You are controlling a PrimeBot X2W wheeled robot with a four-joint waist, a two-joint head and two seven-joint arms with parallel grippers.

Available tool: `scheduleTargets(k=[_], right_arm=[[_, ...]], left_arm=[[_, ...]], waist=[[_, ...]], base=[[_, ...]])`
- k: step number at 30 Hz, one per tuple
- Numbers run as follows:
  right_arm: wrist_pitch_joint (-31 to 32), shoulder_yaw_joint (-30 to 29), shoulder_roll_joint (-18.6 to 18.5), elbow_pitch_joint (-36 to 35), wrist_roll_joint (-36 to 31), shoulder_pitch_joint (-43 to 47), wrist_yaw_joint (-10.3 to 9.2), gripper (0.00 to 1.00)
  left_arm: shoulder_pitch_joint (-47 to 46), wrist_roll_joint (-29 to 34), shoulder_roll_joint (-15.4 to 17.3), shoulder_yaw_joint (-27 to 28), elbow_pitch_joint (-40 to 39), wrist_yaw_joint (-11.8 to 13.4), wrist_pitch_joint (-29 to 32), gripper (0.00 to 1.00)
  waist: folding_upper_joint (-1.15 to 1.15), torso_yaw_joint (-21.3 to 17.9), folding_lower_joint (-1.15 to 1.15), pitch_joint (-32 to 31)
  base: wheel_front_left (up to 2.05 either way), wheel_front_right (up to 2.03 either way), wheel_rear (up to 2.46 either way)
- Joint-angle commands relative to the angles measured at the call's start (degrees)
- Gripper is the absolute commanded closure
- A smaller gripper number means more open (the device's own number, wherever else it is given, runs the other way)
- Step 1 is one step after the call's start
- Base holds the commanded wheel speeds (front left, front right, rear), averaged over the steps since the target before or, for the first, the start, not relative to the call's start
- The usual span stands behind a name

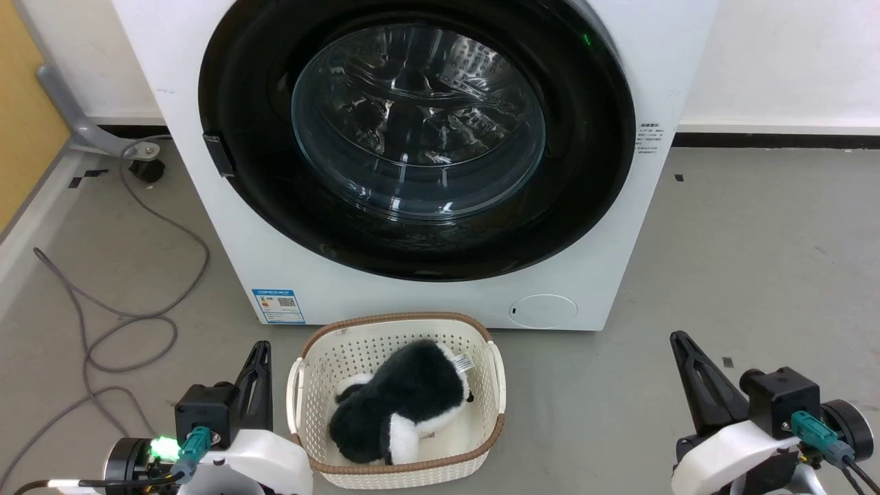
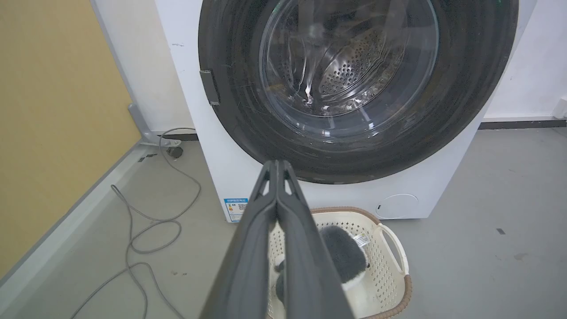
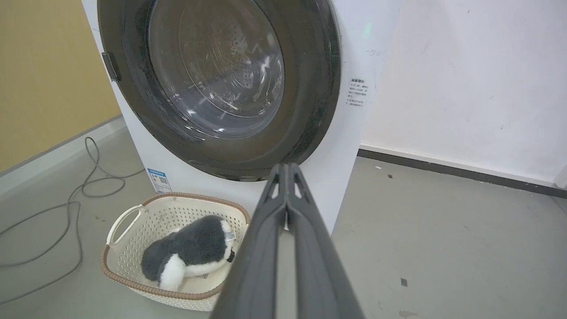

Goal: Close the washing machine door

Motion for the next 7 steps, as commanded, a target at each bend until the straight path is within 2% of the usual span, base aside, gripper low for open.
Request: scheduleTargets(k=[1,7], right_arm=[[0.07,0.04,0.27,-0.32,-0.46,0.52,-0.05,1.00],[0.07,0.04,0.27,-0.32,-0.46,0.52,-0.05,1.00]], left_arm=[[-0.60,0.17,-0.07,0.09,-0.26,-0.31,0.02,1.00],[-0.60,0.17,-0.07,0.09,-0.26,-0.31,0.02,1.00]], waist=[[0.00,0.00,-0.01,0.00],[0.00,0.00,-0.01,0.00]], base=[[0.00,0.00,0.00],[0.00,0.00,0.00]])
